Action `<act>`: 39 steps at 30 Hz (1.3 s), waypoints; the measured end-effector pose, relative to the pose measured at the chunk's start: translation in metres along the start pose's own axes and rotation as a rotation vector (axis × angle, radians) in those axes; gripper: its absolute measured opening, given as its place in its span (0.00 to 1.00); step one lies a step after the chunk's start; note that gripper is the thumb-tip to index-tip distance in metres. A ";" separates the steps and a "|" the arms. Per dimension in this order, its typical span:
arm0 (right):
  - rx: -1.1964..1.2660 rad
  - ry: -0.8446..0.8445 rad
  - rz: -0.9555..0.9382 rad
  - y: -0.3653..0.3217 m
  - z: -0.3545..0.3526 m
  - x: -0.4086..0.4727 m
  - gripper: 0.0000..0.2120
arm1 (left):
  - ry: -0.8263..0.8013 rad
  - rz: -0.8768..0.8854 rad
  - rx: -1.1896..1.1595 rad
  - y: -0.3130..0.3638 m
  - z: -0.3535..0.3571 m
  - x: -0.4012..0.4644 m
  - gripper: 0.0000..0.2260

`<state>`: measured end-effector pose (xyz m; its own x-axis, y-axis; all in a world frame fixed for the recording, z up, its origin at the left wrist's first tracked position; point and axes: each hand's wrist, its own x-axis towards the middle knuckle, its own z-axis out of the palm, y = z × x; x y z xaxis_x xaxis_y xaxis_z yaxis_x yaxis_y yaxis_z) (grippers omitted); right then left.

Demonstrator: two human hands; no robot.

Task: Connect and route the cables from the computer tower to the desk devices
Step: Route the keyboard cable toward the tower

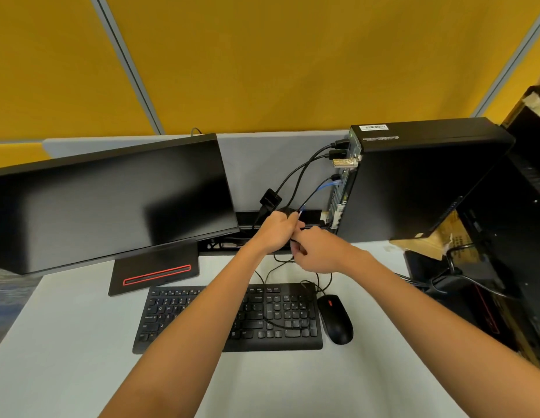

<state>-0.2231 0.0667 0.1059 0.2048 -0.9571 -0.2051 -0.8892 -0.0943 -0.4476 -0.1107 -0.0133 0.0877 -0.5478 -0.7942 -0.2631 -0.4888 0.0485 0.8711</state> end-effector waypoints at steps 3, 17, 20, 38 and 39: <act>0.056 -0.015 -0.043 0.010 -0.021 -0.003 0.09 | -0.028 0.014 0.100 0.001 -0.004 -0.003 0.22; 0.672 0.482 0.154 0.038 0.000 0.015 0.18 | -0.520 0.152 -0.475 0.043 -0.033 -0.019 0.25; 0.728 0.222 0.221 0.019 0.021 0.012 0.18 | -0.363 0.191 -0.411 0.049 -0.036 -0.015 0.22; 1.596 0.600 0.099 -0.002 -0.066 0.003 0.17 | -0.027 0.092 0.103 0.009 -0.027 -0.011 0.24; 1.359 0.617 0.138 0.001 -0.062 0.001 0.17 | 0.082 0.109 0.119 0.008 -0.027 -0.011 0.23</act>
<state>-0.2494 0.0489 0.1591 -0.3548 -0.9317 -0.0780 0.2327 -0.0072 -0.9725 -0.0904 -0.0210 0.1089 -0.5471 -0.8268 -0.1309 -0.5092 0.2046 0.8360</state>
